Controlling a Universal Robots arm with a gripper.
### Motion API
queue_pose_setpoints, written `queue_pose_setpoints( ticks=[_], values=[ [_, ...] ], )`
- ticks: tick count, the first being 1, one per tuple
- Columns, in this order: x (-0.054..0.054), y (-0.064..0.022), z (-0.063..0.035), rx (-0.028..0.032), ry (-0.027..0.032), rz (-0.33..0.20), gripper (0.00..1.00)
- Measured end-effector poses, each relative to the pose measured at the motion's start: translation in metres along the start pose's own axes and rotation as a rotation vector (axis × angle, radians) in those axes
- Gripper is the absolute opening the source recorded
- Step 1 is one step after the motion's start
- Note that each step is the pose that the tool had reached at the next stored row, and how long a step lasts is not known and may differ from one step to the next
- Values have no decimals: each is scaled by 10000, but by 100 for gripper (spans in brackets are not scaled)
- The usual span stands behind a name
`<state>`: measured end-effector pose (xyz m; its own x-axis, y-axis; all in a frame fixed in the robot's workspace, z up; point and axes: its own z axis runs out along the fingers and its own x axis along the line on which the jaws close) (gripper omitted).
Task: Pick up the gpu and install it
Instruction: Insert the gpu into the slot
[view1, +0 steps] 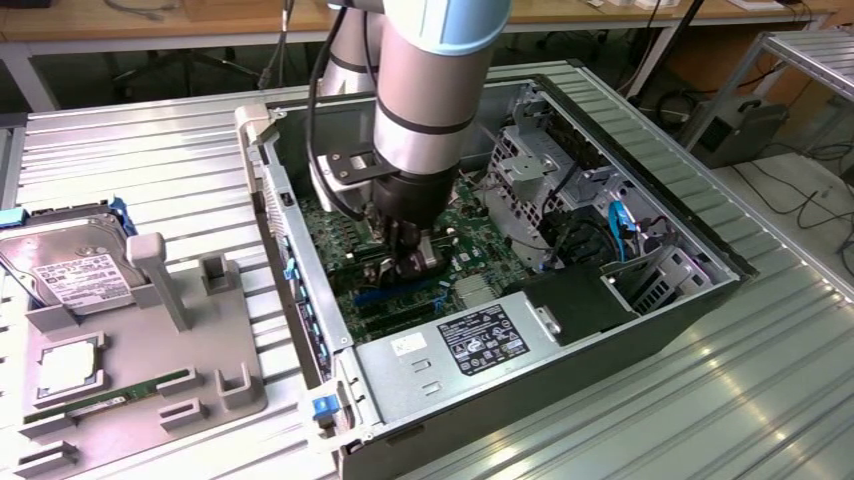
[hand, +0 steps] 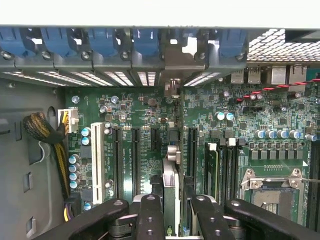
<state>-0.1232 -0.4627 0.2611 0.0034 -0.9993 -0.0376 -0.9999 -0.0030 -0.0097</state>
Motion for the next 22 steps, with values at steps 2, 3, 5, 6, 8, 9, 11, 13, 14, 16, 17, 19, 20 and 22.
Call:
queue_pose_setpoints(
  ticks=[2, 3, 5, 6, 8, 9, 11, 13, 14, 16, 17, 19, 20, 22],
  values=[
    [1, -19, 1, -4, -18, 1, 26],
    [1, -22, 2, -6, -22, 1, 26],
    [1, -22, 2, -11, -22, 2, 26],
    [1, -23, 3, -11, -22, 1, 26],
    [1, -21, 4, -13, -24, 0, 26],
    [1, -15, 5, -14, -25, 1, 26],
    [1, 2, 6, -14, -25, 1, 26],
    [1, 12, 8, -14, -24, 0, 26],
    [2, 17, 12, -15, -24, 0, 26],
    [2, 24, 26, -15, -24, 1, 26],
    [2, 25, 32, -15, -24, 0, 26],
    [3, 27, 42, -16, -23, 1, 26],
    [3, 28, 45, -17, -23, 1, 26],
    [3, 29, 56, -20, -22, 1, 26]
  ],
)
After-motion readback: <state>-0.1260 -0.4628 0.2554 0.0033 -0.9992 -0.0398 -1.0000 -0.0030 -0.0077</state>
